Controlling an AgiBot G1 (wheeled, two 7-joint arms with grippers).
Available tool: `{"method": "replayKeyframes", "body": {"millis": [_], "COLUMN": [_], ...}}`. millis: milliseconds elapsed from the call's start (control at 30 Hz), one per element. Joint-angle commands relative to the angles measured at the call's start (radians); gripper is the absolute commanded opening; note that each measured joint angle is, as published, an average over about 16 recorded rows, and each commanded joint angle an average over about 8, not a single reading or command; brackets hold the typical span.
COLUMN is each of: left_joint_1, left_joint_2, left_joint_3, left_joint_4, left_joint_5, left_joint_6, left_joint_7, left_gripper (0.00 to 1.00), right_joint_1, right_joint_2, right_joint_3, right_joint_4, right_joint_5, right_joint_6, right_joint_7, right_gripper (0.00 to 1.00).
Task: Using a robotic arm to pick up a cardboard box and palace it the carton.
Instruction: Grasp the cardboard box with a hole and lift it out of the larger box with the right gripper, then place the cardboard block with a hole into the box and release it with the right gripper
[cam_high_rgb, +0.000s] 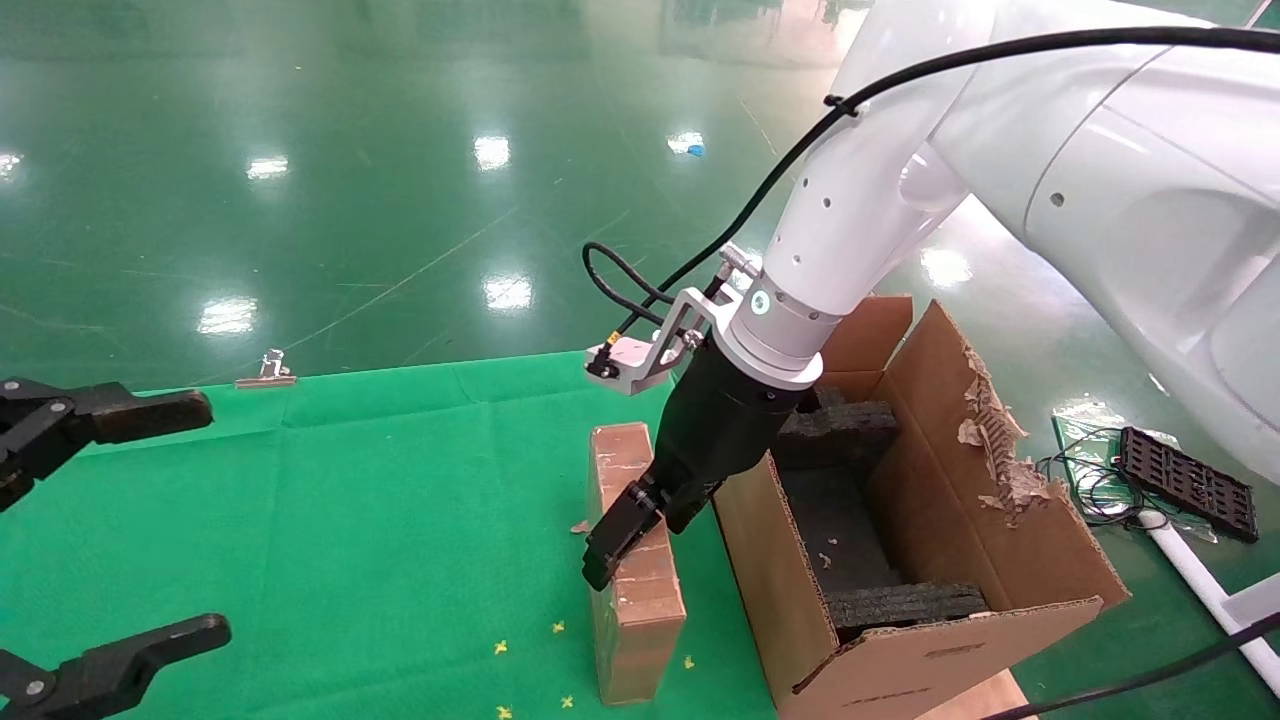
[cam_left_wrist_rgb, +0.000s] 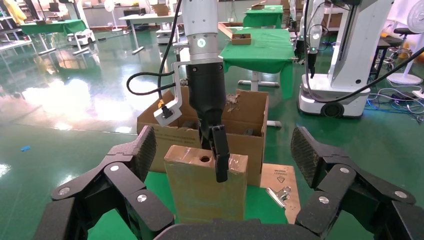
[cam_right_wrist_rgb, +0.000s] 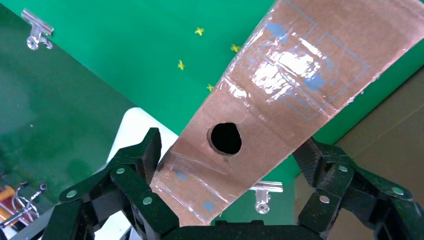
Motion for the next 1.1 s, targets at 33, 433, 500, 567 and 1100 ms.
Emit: {"method": "replayKeyframes", "body": {"millis": [33, 433, 500, 567, 1100], "left_joint_1": [0.000, 0.000, 0.000, 0.000, 0.000], "left_joint_2": [0.000, 0.000, 0.000, -0.001, -0.001], "left_joint_3": [0.000, 0.001, 0.001, 0.001, 0.002], "left_joint_4": [0.000, 0.000, 0.000, 0.000, 0.000], "left_joint_5": [0.000, -0.001, -0.001, -0.001, -0.002], "left_joint_6": [0.000, 0.000, 0.000, -0.001, -0.001], "left_joint_7": [0.000, 0.000, 0.001, 0.001, 0.001], "left_gripper": [0.00, 0.00, 0.00, 0.00, 0.00], "right_joint_1": [0.002, 0.016, 0.020, 0.023, 0.247], "right_joint_2": [-0.003, 0.000, 0.001, 0.002, 0.141], "right_joint_3": [-0.012, -0.078, -0.090, -0.102, -0.092], "right_joint_4": [-0.001, 0.008, 0.011, 0.016, 0.072], "right_joint_5": [0.006, 0.038, 0.039, 0.039, -0.006], "right_joint_6": [0.001, 0.003, 0.004, 0.004, 0.124], "right_joint_7": [-0.003, -0.014, -0.018, -0.024, -0.235], "right_gripper": [0.00, 0.00, 0.00, 0.00, 0.00]}}
